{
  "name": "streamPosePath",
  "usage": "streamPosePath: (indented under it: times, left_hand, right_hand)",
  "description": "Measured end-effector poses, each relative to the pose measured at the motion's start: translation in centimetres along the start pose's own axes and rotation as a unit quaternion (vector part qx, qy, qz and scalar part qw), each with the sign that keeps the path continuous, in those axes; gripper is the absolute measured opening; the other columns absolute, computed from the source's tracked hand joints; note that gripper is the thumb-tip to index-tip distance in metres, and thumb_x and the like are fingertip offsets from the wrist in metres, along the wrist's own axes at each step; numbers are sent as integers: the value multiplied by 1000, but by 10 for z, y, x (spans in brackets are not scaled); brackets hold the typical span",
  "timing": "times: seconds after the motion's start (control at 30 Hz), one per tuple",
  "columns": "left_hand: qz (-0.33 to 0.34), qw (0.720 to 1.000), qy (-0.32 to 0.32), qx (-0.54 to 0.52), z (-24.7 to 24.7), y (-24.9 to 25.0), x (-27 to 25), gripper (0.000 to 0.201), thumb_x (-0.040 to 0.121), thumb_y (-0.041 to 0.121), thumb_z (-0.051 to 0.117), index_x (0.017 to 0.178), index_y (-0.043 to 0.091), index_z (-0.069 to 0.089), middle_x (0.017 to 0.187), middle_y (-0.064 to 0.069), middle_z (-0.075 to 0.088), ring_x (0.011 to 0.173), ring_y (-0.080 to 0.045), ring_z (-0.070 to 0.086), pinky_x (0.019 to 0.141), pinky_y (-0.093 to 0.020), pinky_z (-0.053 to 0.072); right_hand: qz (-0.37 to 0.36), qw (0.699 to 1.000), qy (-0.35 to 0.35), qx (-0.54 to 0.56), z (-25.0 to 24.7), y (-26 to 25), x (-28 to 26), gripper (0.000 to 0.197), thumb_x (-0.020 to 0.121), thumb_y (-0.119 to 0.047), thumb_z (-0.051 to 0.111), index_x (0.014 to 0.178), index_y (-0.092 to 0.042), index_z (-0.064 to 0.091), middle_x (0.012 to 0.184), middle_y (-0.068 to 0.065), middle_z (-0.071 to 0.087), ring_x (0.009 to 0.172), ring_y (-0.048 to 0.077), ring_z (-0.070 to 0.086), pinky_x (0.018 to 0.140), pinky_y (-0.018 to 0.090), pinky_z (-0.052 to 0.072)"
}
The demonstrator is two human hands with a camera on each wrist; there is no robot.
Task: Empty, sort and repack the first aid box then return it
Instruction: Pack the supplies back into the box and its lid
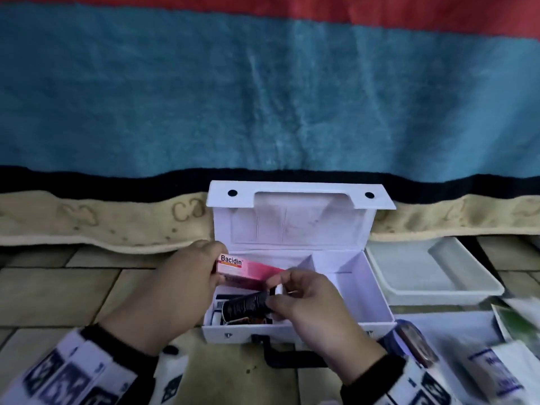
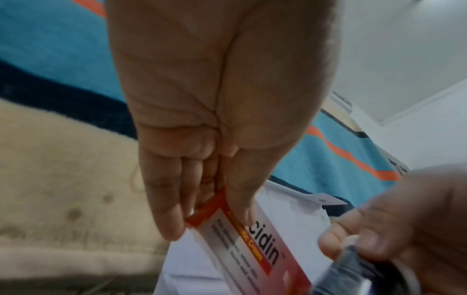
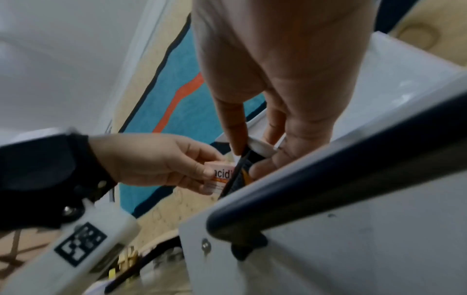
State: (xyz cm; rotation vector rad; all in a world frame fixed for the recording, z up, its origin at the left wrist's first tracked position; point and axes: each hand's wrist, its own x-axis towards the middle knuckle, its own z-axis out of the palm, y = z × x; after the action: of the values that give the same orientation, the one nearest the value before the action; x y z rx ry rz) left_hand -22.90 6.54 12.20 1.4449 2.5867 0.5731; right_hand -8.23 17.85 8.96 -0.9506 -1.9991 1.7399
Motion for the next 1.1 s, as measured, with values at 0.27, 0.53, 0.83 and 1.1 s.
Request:
streamPosePath:
  times: [0.27, 0.53, 0.83, 1.1]
  left_hand:
    - [-15, 997, -15, 68, 23, -8, 16, 24, 88, 32, 58, 111, 33, 50, 112, 13, 60, 112, -11, 51, 93, -33, 35]
    - [-20, 987, -35, 156, 34, -6, 25, 34, 87, 30, 58, 120, 38, 50, 121, 21, 51, 129, -4, 33, 101, -43, -1]
    - [31, 987, 95, 129, 41, -10, 26, 36, 31, 11, 81, 56, 26, 59, 68, 15, 55, 86, -8, 43, 82, -31, 17]
    - [100, 987, -99, 82, 44, 0, 40, 27, 90, 15, 53, 116, 23, 56, 115, 5, 50, 108, -14, 51, 86, -26, 42]
  right_hand:
    - [-88, 985, -20, -147, 11, 15, 10, 12, 80, -21, 66, 85, -30, 58, 74, -7, 59, 70, 12, 61, 70, 27, 51]
    - [-99, 979, -18, -180, 6, 14, 11, 17, 83, -21, 68, 83, -35, 59, 78, -14, 56, 80, 5, 60, 78, 19, 48]
    - [-86, 970, -40, -225, 10, 16, 12, 28, 80, -8, 65, 89, -34, 62, 100, -8, 63, 91, 11, 60, 89, 28, 49]
    - [-95, 966, -36, -239, 11, 11, 9, 27, 81, -5, 63, 89, -31, 61, 103, -10, 58, 94, 9, 59, 89, 24, 47]
